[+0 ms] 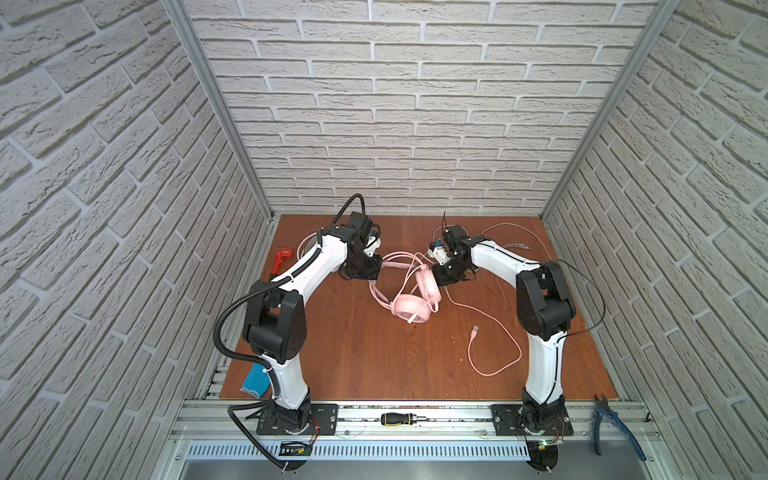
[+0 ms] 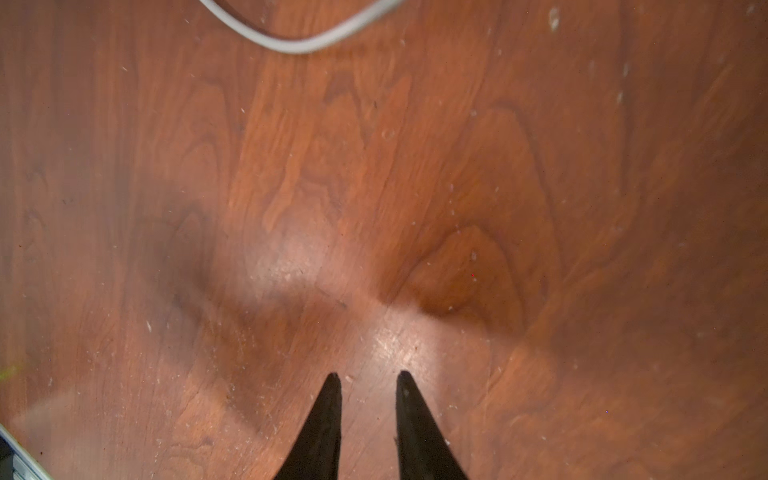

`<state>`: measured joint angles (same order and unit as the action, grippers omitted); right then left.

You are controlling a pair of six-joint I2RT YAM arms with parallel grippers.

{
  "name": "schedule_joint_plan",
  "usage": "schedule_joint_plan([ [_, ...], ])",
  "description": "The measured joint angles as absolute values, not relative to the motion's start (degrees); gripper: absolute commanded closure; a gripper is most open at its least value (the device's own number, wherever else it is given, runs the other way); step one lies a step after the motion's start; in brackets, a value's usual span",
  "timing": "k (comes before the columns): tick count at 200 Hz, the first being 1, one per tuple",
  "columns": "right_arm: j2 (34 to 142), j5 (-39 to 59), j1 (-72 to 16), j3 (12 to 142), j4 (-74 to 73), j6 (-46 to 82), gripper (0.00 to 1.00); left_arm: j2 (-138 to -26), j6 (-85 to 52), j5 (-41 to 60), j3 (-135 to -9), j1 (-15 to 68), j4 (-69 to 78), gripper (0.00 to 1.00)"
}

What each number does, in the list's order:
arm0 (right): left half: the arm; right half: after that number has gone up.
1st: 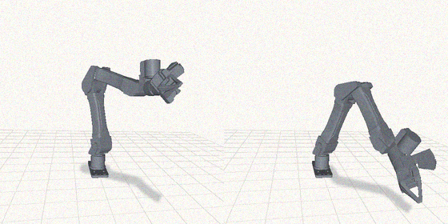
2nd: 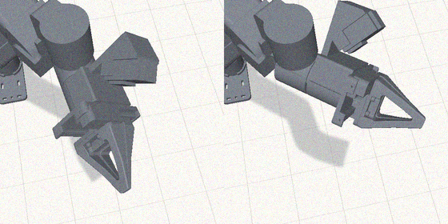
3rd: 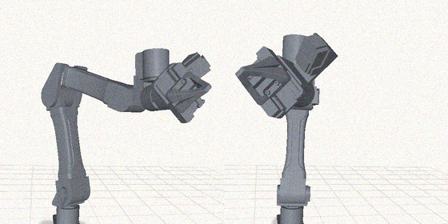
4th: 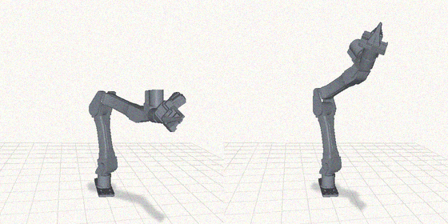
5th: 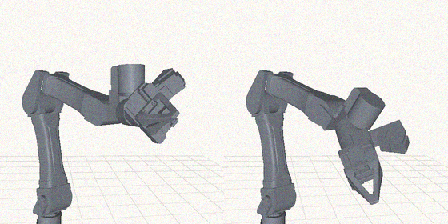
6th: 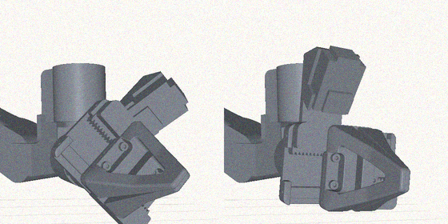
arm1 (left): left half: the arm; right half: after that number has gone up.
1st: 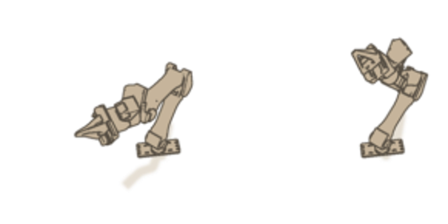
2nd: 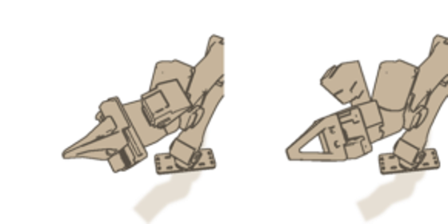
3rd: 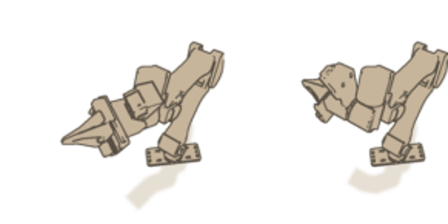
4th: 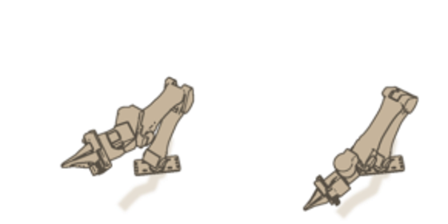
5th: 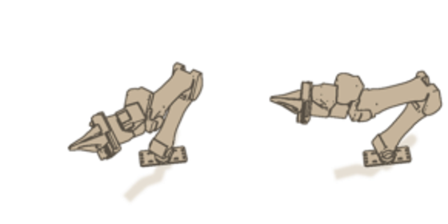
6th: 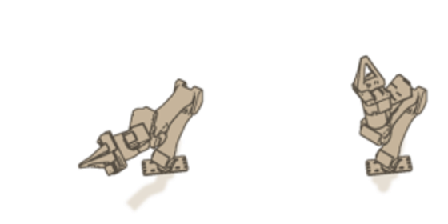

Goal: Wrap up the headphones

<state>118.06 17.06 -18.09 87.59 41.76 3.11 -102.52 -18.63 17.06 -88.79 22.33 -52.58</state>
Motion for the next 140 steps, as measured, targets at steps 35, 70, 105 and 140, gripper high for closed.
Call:
schedule_joint_plan([
  [35,118.0,17.9,-17.7,83.4,39.8,4.6,0.73,-100.1,-20.3,19.5,-87.3,20.1,-50.6,1.00],
  [70,117.3,18.7,-17.6,81.7,38.1,5.6,0.73,-99.2,-22.7,21.6,-85.2,18.8,-47.6,1.00],
  [105,116.6,19.5,-17.6,80.2,36.4,5.7,0.73,-98.9,-25.3,22.8,-83.2,18.2,-44.7,1.00],
  [140,115.5,20.1,-17.6,78.0,34.7,5.7,0.73,-98.7,-27.6,24.0,-82.5,17.6,-42.4,1.00],
])
